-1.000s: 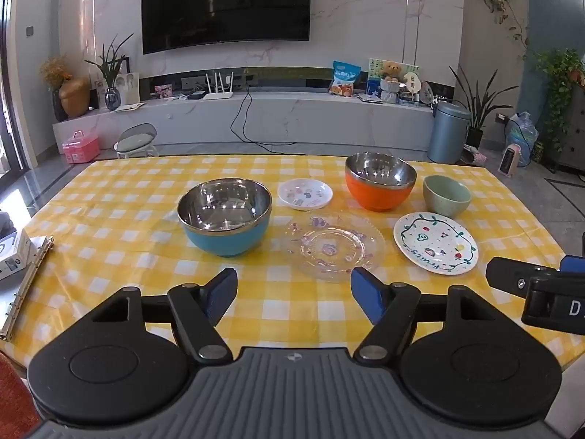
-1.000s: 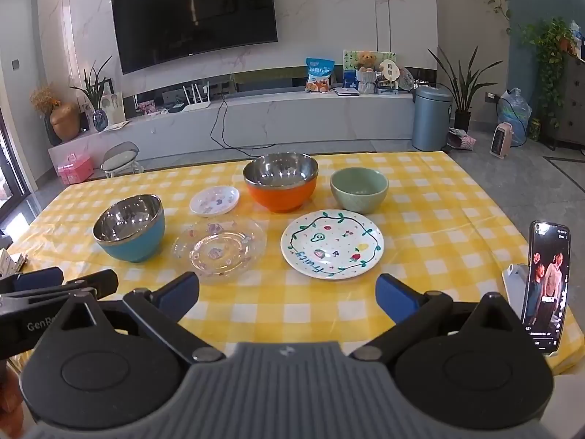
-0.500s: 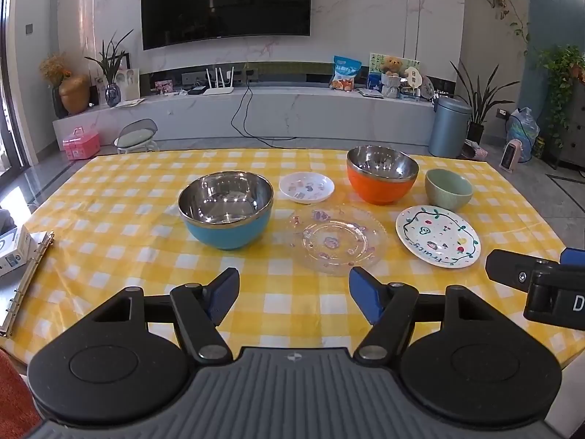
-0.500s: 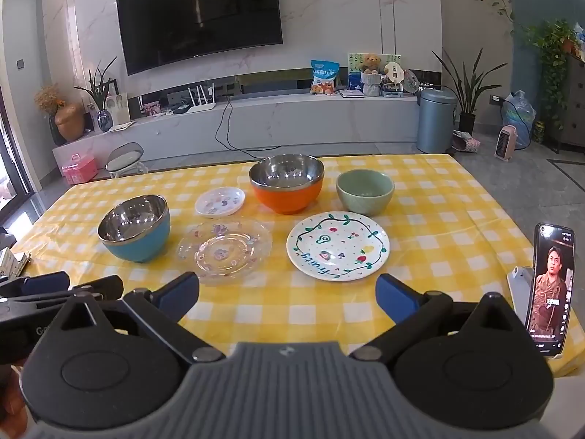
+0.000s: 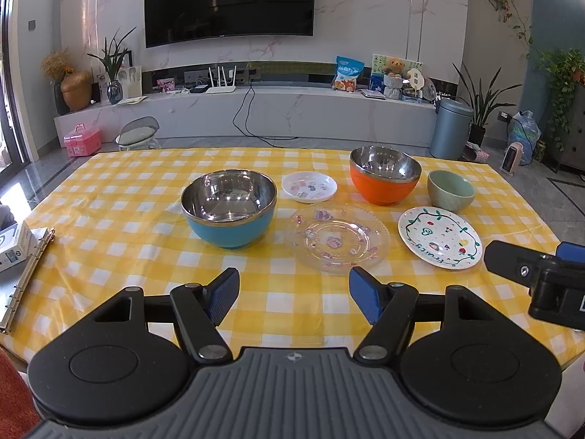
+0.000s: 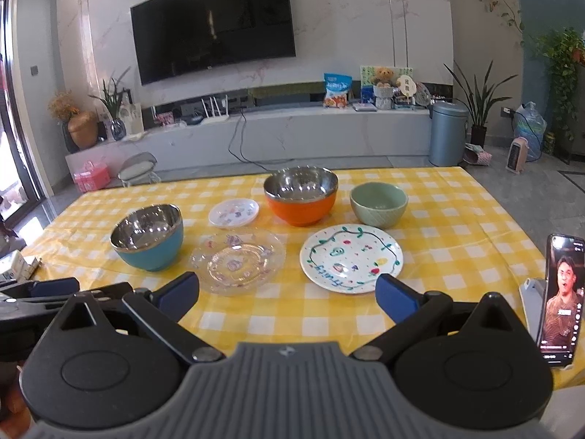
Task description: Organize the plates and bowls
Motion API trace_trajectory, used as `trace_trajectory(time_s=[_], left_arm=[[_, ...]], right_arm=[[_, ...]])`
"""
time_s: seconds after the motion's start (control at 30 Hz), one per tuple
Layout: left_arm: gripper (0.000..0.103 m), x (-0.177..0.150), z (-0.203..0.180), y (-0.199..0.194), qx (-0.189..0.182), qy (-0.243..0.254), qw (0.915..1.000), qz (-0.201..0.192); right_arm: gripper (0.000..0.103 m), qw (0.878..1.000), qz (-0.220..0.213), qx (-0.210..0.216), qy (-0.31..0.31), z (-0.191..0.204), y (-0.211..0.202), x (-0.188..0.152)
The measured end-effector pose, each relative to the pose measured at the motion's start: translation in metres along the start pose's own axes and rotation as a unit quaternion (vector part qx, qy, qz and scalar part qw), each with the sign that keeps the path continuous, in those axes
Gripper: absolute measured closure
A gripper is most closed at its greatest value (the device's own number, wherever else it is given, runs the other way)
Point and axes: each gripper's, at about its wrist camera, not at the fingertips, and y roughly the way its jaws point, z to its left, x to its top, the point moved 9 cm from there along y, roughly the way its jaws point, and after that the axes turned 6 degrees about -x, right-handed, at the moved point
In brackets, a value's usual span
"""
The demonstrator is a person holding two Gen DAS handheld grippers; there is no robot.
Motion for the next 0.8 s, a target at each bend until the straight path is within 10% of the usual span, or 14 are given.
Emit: trace_trajectory(time_s=[0.8], left_arm=[[0.022,-0.0032,0.0025,0.0013,-0.001,-0.01,0.9999,0.001]], right_arm=[[0.002,1.0,-0.001,0.001,-0.009,0.0062,0.0036,-0.0011]])
